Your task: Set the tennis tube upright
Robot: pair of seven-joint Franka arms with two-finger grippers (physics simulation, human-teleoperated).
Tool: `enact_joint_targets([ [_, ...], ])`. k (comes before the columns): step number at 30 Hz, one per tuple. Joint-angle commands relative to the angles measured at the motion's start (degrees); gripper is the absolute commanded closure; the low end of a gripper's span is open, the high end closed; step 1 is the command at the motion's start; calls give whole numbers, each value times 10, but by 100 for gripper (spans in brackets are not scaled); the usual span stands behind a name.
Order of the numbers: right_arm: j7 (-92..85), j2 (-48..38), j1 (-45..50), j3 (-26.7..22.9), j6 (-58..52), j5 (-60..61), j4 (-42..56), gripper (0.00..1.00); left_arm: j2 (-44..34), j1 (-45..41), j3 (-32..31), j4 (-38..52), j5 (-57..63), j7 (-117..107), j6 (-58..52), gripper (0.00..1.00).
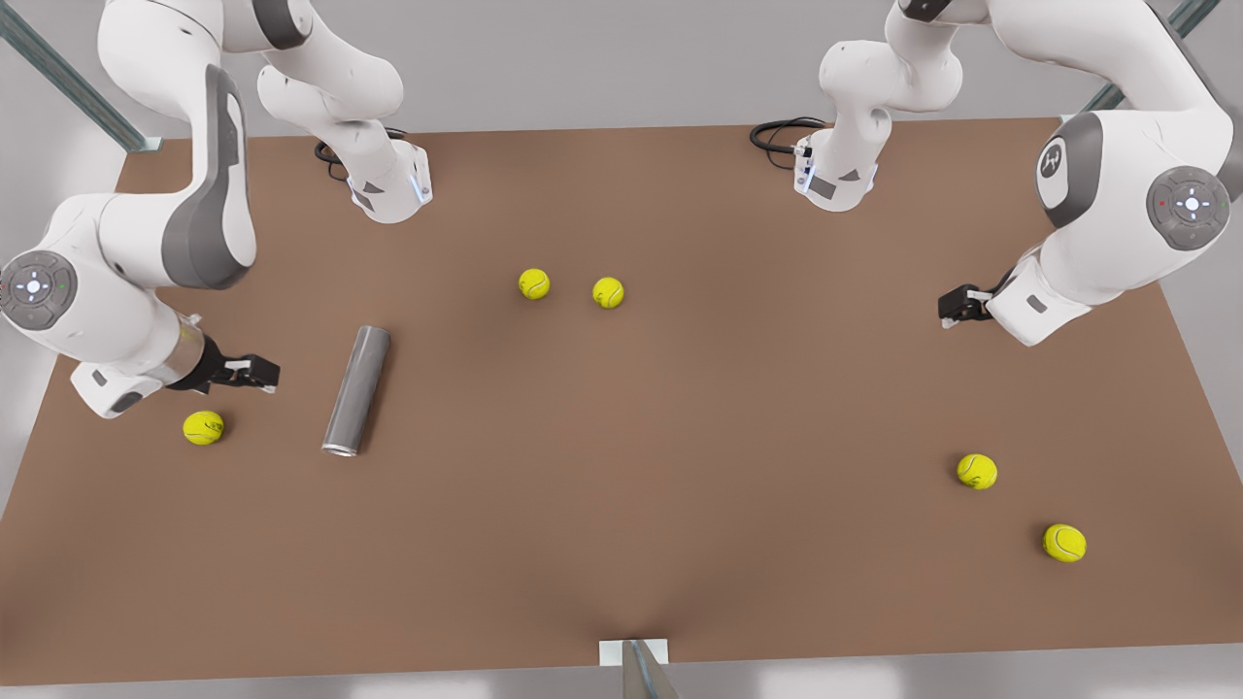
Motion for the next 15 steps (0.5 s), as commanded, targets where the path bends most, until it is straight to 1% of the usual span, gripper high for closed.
enact_joint_targets([
  [1,-5,0,-1,0,-1,1,1,0,0,0,0,0,1,0,0,0],
  [4,-3,29,5,1,-6,21,-11,0,0,2,-5,0,1,0,0,0],
  [6,7,37,6,2,2,44,-66,0,0,2,-5,0,1,0,-1,0],
  [7,22,27,8,11,3,46,-119,0,1,2,-5,0,2,0,-1,0],
  [8,23,-27,8,22,26,45,-190,0,1,2,-5,0,1,0,-1,0],
  [10,25,-81,8,33,106,45,-300,0,1,2,-5,0,1,0,-1,0],
  [11,43,-93,8,39,133,45,-332,0,1,2,-5,0,1,0,-1,0],
  [12,57,-93,8,42,137,45,-342,0,1,2,-6,0,1,0,-1,0],
  [13,58,-91,4,42,168,42,-360,0,2,2,-6,0,1,0,-1,0],
  [14,57,-91,1,42,220,42,-399,0,4,2,-5,0,1,0,-1,0],
  [15,58,-90,-7,42,243,42,-411,0,4,2,-6,0,1,0,-1,0],
])
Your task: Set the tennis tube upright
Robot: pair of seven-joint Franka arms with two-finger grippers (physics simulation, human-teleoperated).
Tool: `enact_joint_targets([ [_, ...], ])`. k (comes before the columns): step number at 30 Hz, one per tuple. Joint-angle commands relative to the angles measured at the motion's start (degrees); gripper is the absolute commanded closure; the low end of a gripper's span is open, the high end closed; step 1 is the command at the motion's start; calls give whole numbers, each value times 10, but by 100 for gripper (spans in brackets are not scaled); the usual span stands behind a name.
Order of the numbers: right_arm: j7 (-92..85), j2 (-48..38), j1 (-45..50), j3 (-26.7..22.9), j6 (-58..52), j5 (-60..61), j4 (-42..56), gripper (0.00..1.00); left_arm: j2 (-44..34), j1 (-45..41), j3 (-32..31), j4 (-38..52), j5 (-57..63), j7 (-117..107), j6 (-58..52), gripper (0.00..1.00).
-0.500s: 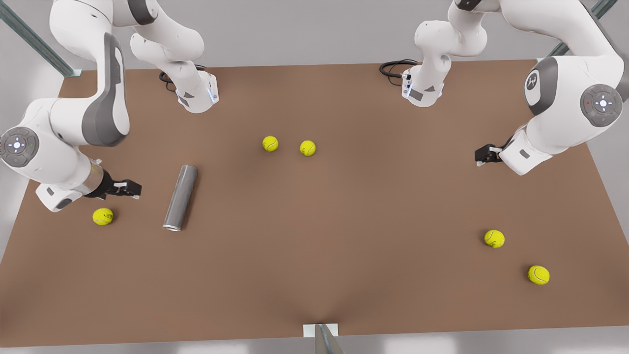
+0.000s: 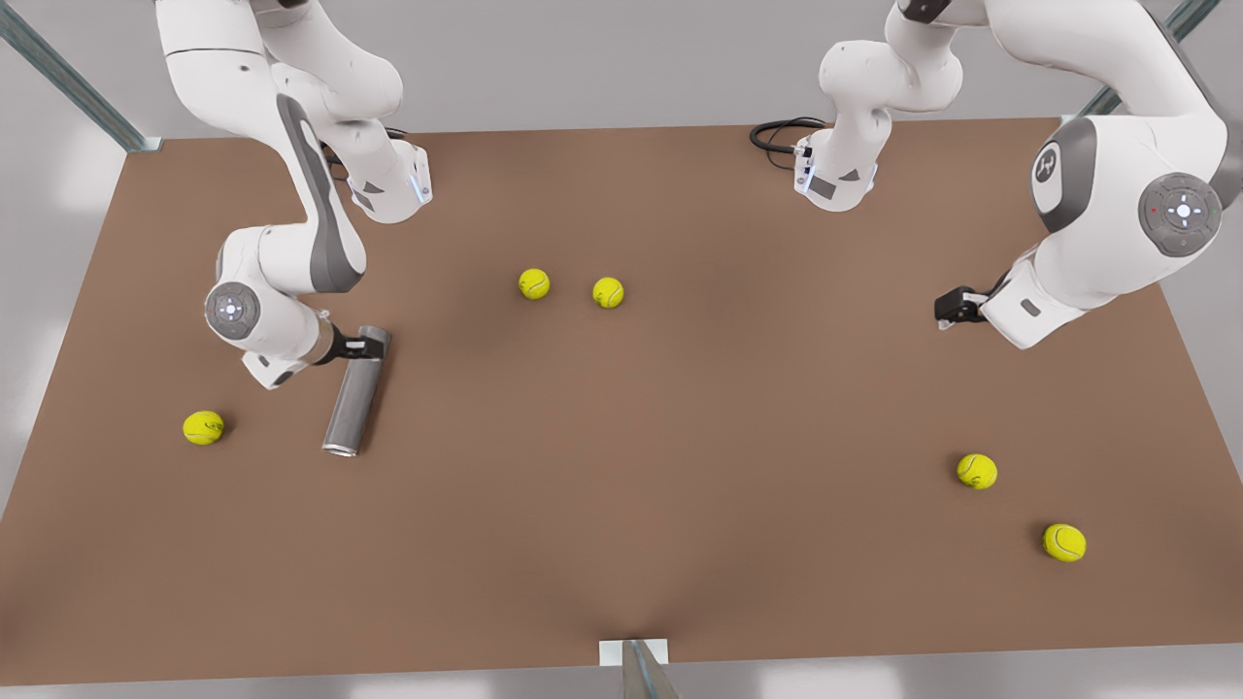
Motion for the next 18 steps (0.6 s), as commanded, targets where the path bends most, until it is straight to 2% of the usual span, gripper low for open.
enact_joint_targets([
  [1,1,1,-9,0,15,0,-12,0,1,0,-1,0,0,0,0,0],
  [6,34,57,-32,-1,94,3,-30,0,3,1,-1,0,0,1,0,0],
  [9,34,78,-41,-1,105,3,-30,0,3,1,-1,0,0,1,0,0],
  [12,28,135,-50,-1,153,0,-30,0,5,1,0,0,0,1,0,0],
  [18,28,153,-46,-1,166,0,-39,0,8,1,-1,0,0,0,0,0],
])
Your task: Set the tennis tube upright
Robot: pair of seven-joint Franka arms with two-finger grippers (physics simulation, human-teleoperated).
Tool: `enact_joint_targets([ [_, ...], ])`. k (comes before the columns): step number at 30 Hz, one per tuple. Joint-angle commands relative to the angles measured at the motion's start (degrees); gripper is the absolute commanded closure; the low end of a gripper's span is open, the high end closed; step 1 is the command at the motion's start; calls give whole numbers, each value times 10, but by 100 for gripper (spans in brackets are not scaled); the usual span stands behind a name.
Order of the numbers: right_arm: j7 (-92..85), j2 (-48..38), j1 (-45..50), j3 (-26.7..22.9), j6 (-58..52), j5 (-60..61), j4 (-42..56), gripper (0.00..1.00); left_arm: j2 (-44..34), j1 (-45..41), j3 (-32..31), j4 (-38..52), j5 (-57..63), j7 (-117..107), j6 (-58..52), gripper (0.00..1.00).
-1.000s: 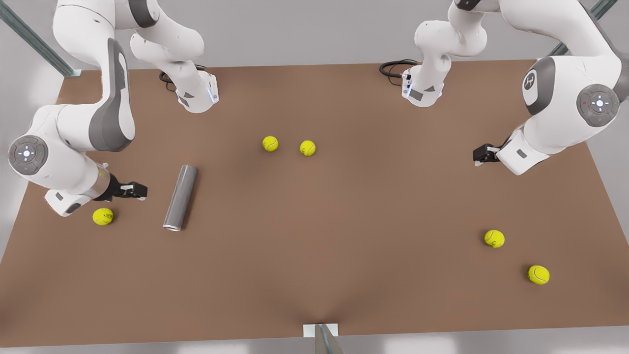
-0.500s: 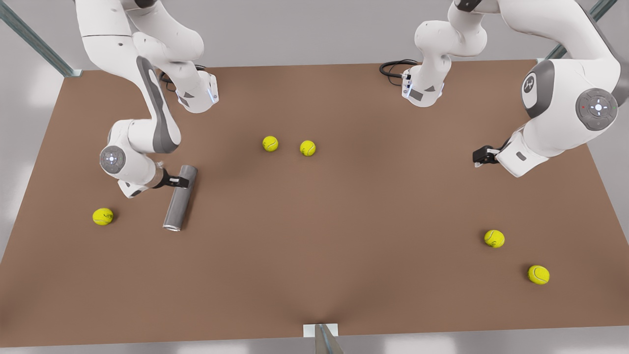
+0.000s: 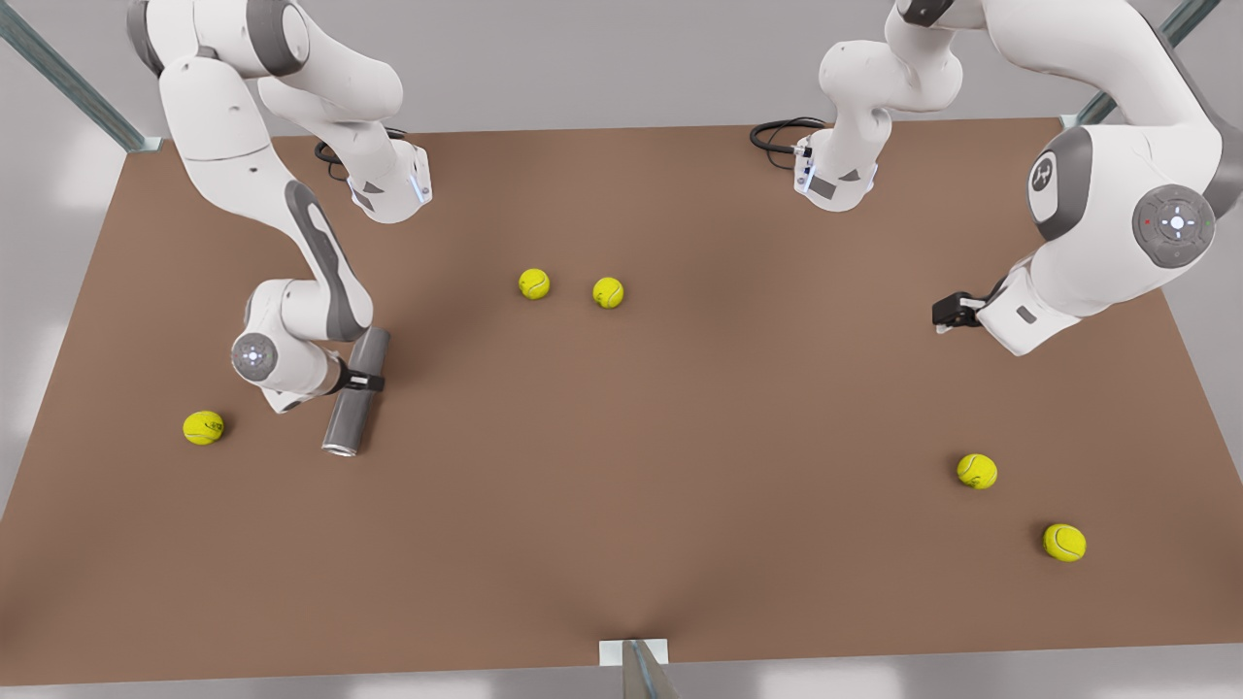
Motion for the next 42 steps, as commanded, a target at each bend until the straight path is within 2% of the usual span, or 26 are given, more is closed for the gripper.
enact_joint_targets([
  [1,0,2,0,0,0,0,0,0,1,0,0,0,0,-1,0,0],
  [12,-6,42,0,0,-1,-21,5,2,5,0,0,0,0,-1,-1,0],
  [13,-5,43,-1,0,-2,-21,6,10,5,0,0,0,0,-1,-1,0],
  [14,-5,43,-1,0,-2,-21,7,28,5,0,1,0,0,-1,-1,0],
  [15,-5,43,-1,0,-3,-21,7,31,5,0,0,0,0,-1,-2,0],
  [24,-5,43,2,0,-6,-21,12,30,5,0,0,0,0,-1,-1,0],
  [28,-9,40,10,1,-50,-22,68,29,5,0,1,0,0,-1,-2,0],
  [33,-187,43,46,1,-51,-21,160,29,5,0,0,0,0,-1,-2,0],
  [37,-358,50,71,1,-52,-23,190,29,5,0,0,0,0,-1,-1,0],
  [40,-424,93,100,1,-51,-106,238,28,6,0,0,0,0,-1,0,0],
  [42,-471,107,109,1,-51,-116,259,28,6,1,0,0,0,-1,1,0],
])
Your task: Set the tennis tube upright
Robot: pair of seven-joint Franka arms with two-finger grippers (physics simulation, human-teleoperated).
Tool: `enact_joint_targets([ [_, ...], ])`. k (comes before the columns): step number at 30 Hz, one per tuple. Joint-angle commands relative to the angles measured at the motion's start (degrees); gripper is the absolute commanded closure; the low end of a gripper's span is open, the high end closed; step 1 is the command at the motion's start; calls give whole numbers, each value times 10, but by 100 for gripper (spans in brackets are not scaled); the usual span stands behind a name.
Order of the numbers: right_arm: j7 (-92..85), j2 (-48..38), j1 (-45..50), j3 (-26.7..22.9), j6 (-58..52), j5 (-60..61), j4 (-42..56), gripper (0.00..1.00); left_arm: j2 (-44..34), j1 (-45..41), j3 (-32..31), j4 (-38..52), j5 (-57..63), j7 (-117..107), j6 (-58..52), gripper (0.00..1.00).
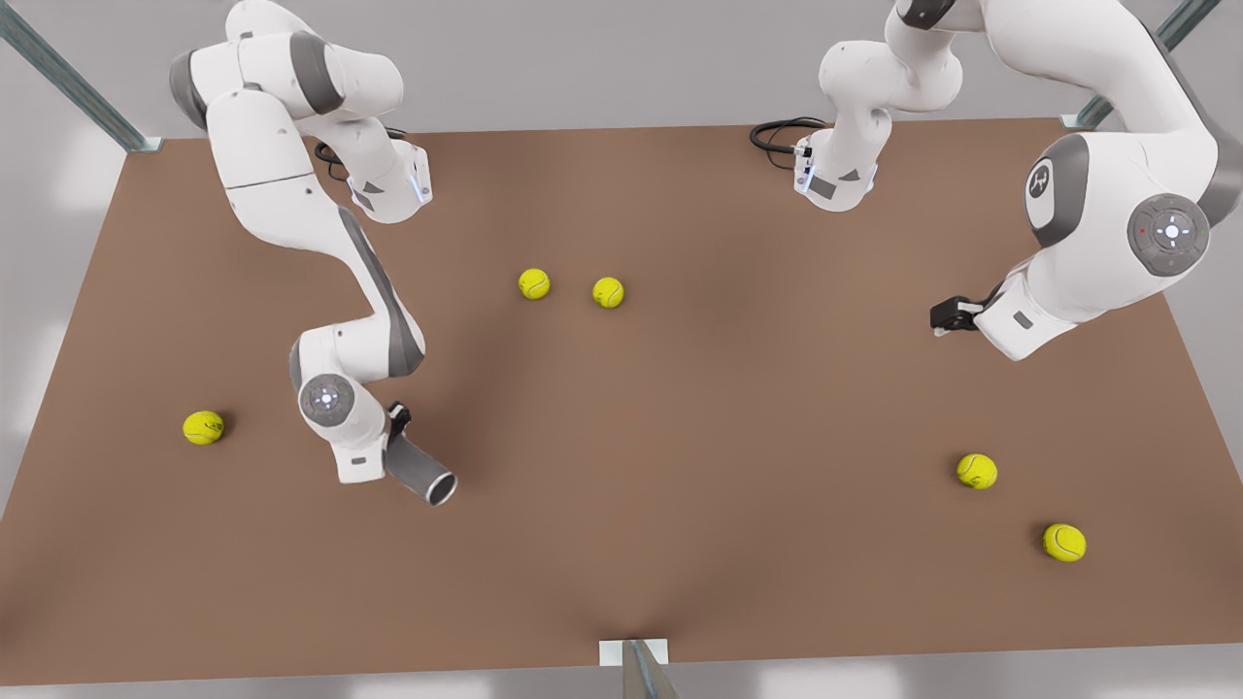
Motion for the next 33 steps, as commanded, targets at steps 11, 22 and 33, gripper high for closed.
enact_joint_targets([
  [11,-63,90,147,-1,4,-18,130,28,3,0,0,0,0,0,0,0],
  [22,-39,316,268,-4,-119,30,487,14,8,8,0,0,0,0,3,0],
  [33,180,126,181,-7,-391,110,457,0,10,8,-2,0,0,0,4,0],
])
